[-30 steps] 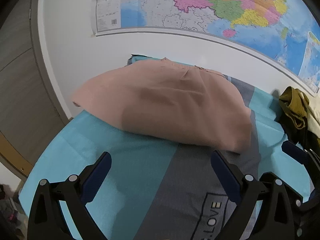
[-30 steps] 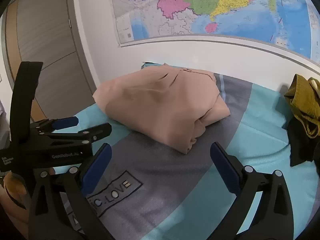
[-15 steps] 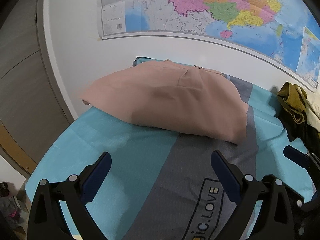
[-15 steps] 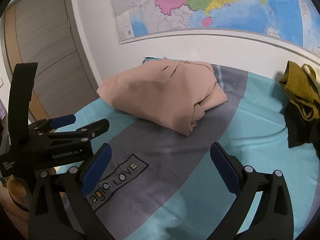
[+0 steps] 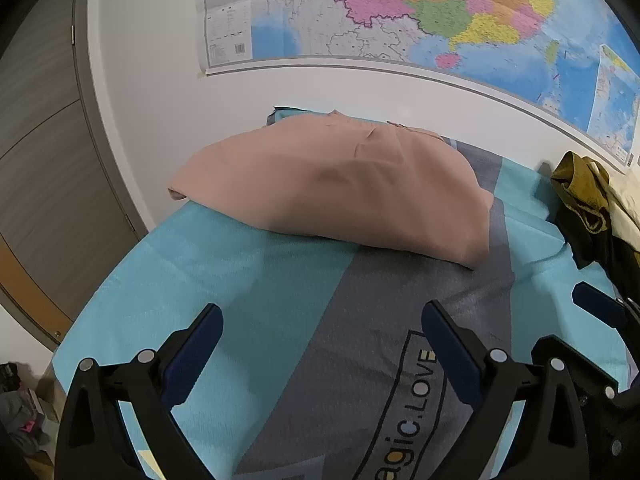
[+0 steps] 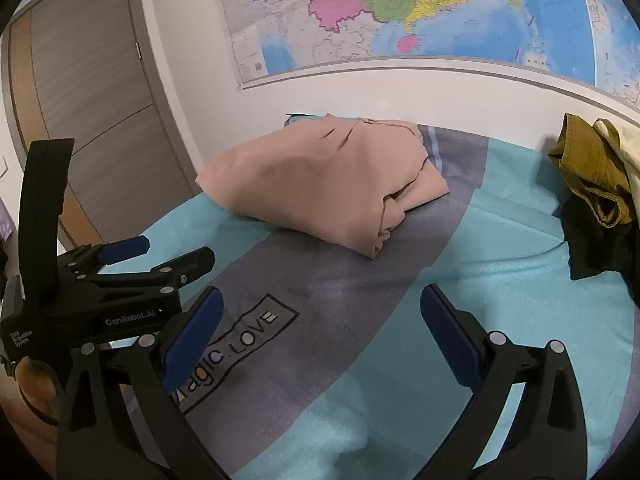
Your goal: Fold large clothes
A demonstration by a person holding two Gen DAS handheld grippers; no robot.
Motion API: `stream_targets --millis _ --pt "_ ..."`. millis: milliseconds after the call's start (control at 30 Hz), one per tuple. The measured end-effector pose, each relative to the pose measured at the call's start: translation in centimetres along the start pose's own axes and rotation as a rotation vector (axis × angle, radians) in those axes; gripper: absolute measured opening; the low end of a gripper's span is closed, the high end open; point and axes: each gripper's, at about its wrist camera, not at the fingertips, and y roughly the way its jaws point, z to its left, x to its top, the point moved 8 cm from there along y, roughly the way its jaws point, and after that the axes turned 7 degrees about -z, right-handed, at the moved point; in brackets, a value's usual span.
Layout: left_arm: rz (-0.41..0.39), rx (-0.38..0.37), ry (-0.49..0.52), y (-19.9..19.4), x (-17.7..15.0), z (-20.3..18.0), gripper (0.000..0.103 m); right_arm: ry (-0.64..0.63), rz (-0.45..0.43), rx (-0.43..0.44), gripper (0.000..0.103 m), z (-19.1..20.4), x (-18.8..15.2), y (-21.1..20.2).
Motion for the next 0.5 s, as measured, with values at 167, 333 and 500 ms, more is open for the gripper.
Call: stream_targets --millis 167,333,500 --pt "-0.004 -0.006 0.004 -0.24 -0.06 -0.25 0.096 0.006 -0.004 0.001 0.097 -0.07 -0.11 -0.28" --pt "-0.003 -0.011 0.002 -0.60 -0.36 -0.41 0.096 0.010 0.000 -0.001 0.097 -0.08 -0.29 -0.48" --pt "-0.003 -0.013 0.001 -0.67 -0.33 -0.38 0.096 0.008 -0.001 0.002 0.097 0.05 -0.35 -0.55"
